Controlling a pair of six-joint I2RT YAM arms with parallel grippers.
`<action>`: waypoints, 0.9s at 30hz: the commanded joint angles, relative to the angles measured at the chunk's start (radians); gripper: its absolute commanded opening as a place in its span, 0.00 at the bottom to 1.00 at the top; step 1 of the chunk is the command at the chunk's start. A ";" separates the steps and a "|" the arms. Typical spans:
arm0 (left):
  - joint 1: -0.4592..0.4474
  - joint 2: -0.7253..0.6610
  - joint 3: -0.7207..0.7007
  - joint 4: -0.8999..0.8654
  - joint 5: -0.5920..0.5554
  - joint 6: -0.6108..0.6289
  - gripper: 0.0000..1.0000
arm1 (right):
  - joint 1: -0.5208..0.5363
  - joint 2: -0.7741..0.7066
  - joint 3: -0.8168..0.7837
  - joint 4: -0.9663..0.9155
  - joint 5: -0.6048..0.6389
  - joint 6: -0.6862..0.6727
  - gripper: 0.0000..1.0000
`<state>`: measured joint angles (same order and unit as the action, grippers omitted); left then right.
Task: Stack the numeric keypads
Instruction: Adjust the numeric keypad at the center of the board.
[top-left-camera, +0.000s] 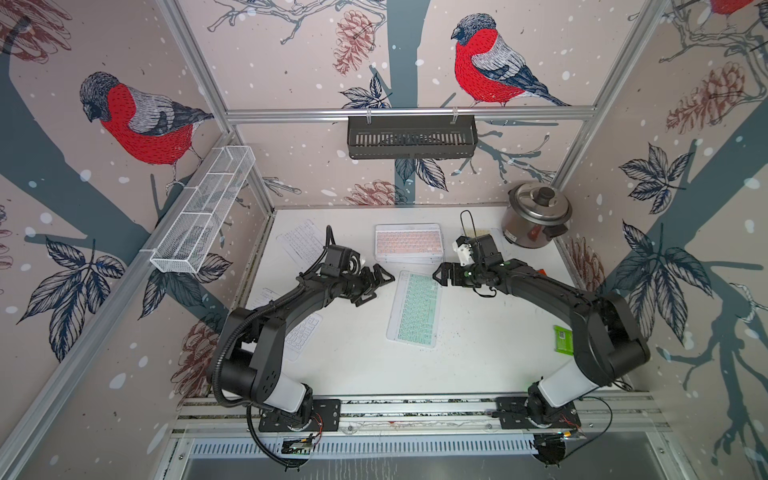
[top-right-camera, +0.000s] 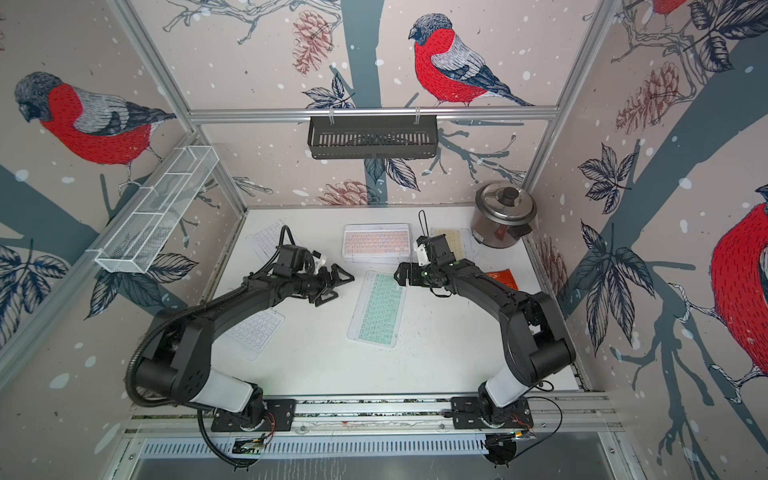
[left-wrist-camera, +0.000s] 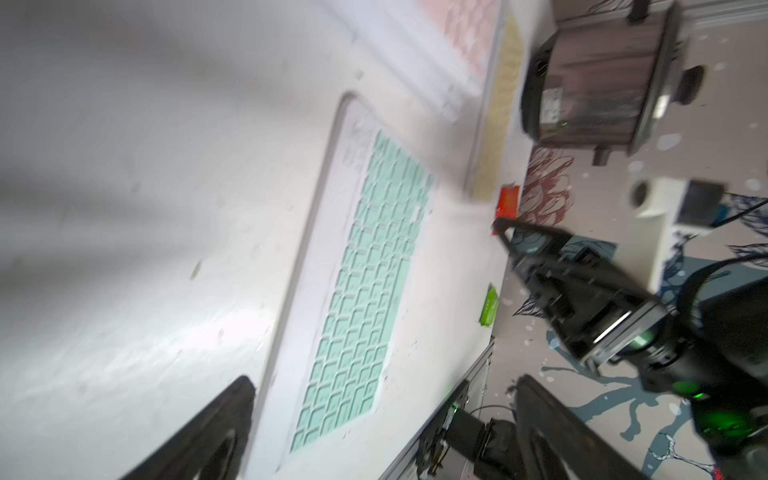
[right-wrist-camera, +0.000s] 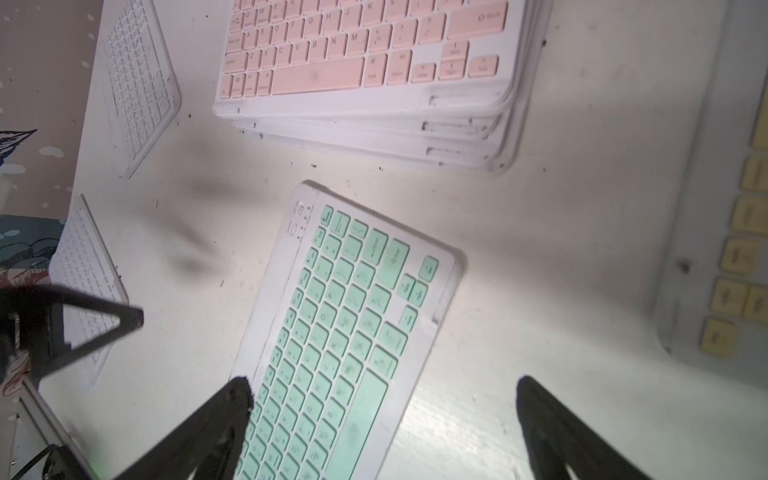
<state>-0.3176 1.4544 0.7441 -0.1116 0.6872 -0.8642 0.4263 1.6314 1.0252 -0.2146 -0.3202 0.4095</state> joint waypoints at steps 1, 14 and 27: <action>-0.019 -0.092 -0.139 0.089 0.004 -0.134 0.97 | -0.002 0.061 0.051 0.014 0.035 -0.070 1.00; -0.143 -0.150 -0.361 0.373 -0.011 -0.382 0.97 | 0.060 0.261 0.139 0.142 0.057 -0.109 1.00; -0.195 -0.211 -0.429 0.431 -0.029 -0.480 0.97 | 0.108 0.292 0.077 0.157 0.097 -0.070 1.00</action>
<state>-0.4976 1.2537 0.3195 0.2512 0.6701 -1.2892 0.5293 1.9240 1.1263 -0.0349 -0.2409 0.3122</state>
